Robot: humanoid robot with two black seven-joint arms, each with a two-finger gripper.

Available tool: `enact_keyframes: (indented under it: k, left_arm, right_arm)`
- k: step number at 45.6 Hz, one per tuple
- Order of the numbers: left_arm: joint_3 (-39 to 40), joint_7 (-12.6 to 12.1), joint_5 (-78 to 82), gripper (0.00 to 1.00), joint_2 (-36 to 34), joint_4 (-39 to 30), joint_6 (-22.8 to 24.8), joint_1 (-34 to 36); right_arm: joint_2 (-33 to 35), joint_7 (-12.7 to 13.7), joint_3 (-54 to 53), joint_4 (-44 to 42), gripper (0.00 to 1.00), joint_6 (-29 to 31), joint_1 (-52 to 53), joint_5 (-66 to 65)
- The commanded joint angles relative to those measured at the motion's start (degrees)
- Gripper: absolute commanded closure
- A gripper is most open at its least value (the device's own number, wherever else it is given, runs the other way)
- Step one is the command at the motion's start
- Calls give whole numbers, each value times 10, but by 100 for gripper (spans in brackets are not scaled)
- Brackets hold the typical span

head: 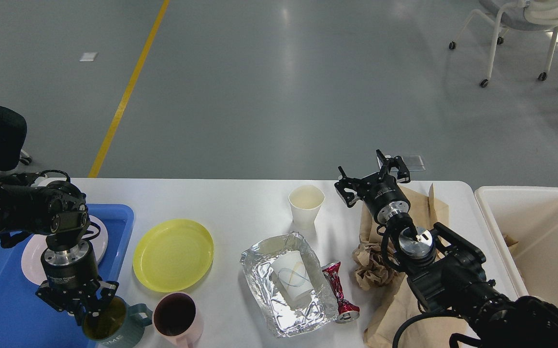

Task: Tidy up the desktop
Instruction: 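Grasp the green glass mug with the left gripper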

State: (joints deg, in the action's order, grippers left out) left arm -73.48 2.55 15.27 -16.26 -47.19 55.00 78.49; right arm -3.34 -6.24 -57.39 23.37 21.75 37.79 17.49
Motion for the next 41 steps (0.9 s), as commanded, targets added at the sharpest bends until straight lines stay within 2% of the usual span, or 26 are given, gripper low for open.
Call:
enact_keyframes:
  k: [1,9,22,41]
  left_arm:
    - [4,1,-2,88,0,0,0,0]
    - [18,1,-2,100,-1,0,0,-2]
    - [54,2,-2,100,-10,0,0,10]
    - [61,6,-2,100,-46,-8,0,81]
  right_arm:
    - [0,0,0,0,0,0,0,0]
    - [0,0,0,0,0,0,0,0]
    - [0,0,0,0,0,0,0,0]
    - [0,0,0,0,0,0,0,0]
